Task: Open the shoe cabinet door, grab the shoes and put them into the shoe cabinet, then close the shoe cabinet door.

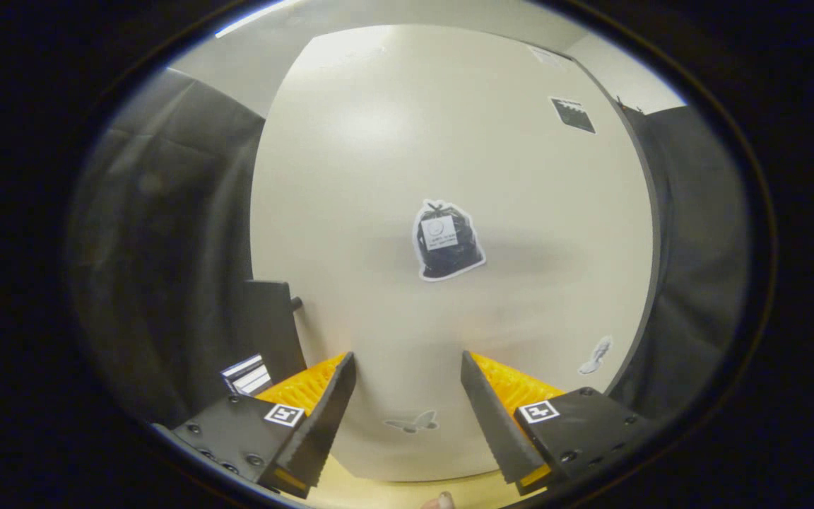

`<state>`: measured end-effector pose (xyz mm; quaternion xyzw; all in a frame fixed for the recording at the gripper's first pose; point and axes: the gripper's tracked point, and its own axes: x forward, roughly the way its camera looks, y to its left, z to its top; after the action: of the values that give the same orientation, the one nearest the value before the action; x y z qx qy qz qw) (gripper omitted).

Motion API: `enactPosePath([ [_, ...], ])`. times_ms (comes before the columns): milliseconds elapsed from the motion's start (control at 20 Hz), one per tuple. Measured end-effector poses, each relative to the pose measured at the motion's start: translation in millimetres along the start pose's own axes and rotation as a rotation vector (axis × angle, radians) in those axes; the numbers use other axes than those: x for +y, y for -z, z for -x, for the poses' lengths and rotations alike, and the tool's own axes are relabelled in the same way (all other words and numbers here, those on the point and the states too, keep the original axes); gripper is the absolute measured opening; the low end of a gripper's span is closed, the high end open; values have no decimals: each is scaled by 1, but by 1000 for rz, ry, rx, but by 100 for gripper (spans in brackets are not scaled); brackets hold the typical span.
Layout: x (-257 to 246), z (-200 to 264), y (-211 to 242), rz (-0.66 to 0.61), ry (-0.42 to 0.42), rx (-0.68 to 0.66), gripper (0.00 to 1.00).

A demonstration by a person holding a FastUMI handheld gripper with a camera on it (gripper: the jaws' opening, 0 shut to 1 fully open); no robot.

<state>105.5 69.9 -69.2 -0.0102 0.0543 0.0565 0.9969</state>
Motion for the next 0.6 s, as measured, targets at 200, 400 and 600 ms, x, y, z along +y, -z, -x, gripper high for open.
enactPosePath([
  [200, 0, 0, 1, 18, 39, -9, 94],
  [400, -1, 3, 1, 3, 65, -20, 94],
  [600, -1, 4, 1, -22, 60, -34, 95],
])
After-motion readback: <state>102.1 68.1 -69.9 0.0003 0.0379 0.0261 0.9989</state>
